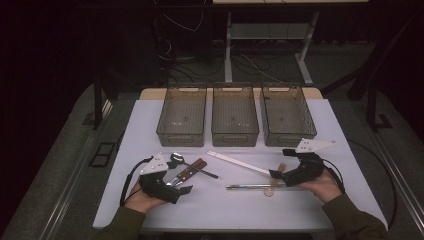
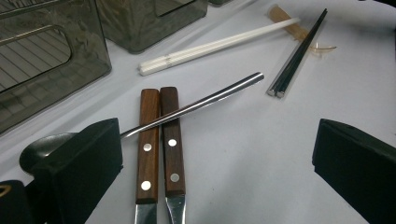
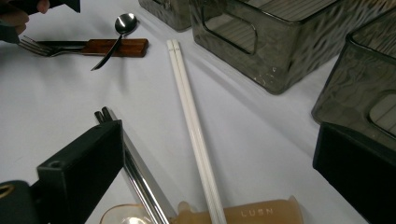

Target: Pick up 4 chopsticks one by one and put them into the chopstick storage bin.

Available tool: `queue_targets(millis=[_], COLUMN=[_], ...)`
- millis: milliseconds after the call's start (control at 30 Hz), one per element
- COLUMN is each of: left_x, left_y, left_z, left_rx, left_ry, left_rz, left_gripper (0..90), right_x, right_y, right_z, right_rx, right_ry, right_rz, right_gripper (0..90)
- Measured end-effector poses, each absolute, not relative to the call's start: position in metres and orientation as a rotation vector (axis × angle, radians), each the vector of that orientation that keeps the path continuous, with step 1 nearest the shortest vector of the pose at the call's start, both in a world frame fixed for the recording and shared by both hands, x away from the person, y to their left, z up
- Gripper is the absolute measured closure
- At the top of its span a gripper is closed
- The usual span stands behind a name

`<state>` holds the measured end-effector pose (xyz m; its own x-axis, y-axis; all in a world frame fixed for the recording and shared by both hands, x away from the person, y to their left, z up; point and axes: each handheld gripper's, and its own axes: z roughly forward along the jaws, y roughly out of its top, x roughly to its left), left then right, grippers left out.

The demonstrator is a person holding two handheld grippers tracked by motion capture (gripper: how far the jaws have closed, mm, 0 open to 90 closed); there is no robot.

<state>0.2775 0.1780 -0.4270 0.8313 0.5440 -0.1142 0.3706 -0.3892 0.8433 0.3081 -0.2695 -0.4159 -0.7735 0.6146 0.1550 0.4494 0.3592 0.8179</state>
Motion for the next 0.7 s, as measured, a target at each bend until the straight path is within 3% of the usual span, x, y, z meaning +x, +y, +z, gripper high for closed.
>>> queue_targets(millis=[433,700], left_x=[0.277,0.277], left_y=[0.178,0.178], left_z=[-0.427,-0.427], left_rx=[2.017,2.014], left_ry=[0.667,0.667], left_rz=[0.220,0.218], left_gripper=[0.1,0.2], right_x=[0.320,0.327], right_y=[-0.259,-0.254], right_z=[-0.416,-0.415], right_rx=[0.961,0.956], right_ry=[2.474,2.486], right_rz=[1.360,1.364], right_gripper=[2.4,7.3])
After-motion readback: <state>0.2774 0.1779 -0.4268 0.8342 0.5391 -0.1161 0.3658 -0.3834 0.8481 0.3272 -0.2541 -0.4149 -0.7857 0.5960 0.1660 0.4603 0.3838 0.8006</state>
